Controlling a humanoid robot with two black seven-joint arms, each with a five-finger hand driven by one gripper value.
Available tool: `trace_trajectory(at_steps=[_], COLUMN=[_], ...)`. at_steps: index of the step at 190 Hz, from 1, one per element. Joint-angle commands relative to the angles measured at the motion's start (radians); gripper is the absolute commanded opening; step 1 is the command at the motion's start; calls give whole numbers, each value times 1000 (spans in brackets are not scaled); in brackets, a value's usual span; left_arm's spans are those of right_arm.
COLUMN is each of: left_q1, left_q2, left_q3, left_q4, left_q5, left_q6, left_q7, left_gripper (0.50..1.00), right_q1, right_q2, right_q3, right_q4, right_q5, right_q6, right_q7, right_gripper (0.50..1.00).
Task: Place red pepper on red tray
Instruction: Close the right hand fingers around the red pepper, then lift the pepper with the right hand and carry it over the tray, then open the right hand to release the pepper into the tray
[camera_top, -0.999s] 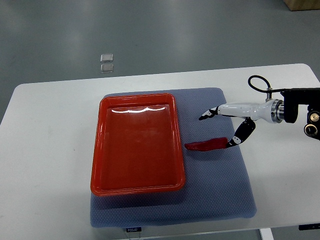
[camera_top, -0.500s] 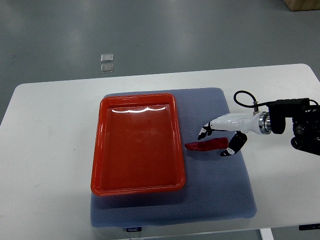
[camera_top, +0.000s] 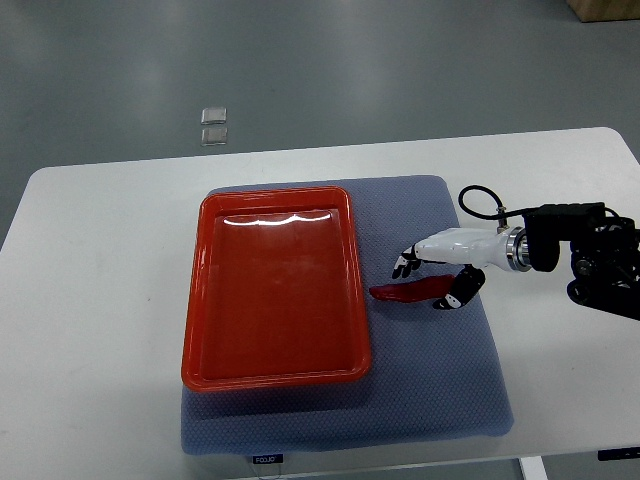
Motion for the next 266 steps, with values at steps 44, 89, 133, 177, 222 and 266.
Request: trace_trajectory(at_steps=[44,89,133,177,222,266], left_q1=[1,0,0,0,0,0], left_q2=[0,0,0,0,0,0], left_q3=[0,0,0,0,0,0], left_q4=[0,0,0,0,0,0], left_q5=[0,0,0,0,0,0], left_q6=[0,0,0,0,0,0], left_q7=[0,0,0,0,0,0], left_gripper=[1000,1000,1000,1000,1000,1000], right_q1=[0,7,99,213,265,244], right_q2=[3,-14,1,138,349,544], right_q3=[-8,7,8,-7,-67,-70], right_q4=[-21,-24,-27,-99,-225,-356], right_q5=[-33,-39,-23,1,41,41], right_q6=[-5,-22,-57,-56,-57,-56], right_q7=[0,1,3,1,3,3], right_gripper=[609,500,500,500,500,500])
